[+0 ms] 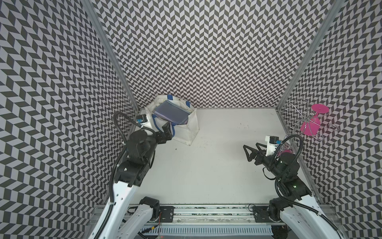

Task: Put the pencil pouch into the canvas bag
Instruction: Reset both arms

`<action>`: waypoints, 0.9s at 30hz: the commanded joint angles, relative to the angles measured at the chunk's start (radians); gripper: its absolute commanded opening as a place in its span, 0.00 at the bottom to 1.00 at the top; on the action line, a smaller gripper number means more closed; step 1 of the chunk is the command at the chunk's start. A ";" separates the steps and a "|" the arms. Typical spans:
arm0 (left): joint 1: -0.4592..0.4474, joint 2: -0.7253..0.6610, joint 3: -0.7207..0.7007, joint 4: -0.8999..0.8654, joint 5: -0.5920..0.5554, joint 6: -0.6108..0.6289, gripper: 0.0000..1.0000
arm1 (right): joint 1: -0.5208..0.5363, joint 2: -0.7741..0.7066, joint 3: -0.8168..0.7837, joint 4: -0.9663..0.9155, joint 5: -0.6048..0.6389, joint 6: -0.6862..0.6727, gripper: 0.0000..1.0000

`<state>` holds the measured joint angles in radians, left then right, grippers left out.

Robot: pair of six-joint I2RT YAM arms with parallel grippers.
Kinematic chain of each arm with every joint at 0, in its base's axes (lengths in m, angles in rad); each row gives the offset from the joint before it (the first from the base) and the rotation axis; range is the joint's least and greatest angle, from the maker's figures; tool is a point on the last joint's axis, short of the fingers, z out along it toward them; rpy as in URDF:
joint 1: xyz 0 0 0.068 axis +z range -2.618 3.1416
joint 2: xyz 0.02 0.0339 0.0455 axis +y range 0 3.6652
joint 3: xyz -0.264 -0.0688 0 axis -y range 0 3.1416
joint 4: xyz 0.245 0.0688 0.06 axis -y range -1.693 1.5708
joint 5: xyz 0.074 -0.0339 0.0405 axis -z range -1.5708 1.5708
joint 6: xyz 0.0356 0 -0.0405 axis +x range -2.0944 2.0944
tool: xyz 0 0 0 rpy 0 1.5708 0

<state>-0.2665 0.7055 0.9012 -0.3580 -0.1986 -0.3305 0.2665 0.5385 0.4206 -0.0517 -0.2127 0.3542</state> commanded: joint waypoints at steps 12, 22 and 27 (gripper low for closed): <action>-0.017 0.027 -0.428 0.328 -0.354 0.047 0.99 | -0.024 0.070 -0.348 0.660 0.432 -0.311 1.00; 0.075 0.300 -0.622 0.964 -0.362 0.184 0.99 | -0.049 0.531 -0.471 1.321 0.501 -0.455 0.99; 0.122 0.497 -0.703 1.335 -0.270 0.263 0.99 | -0.093 0.703 -0.437 1.487 0.485 -0.460 0.99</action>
<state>-0.1562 1.1378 0.2337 0.6559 -0.5320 -0.1371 0.1959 1.2106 0.0040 1.1912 0.2584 -0.0727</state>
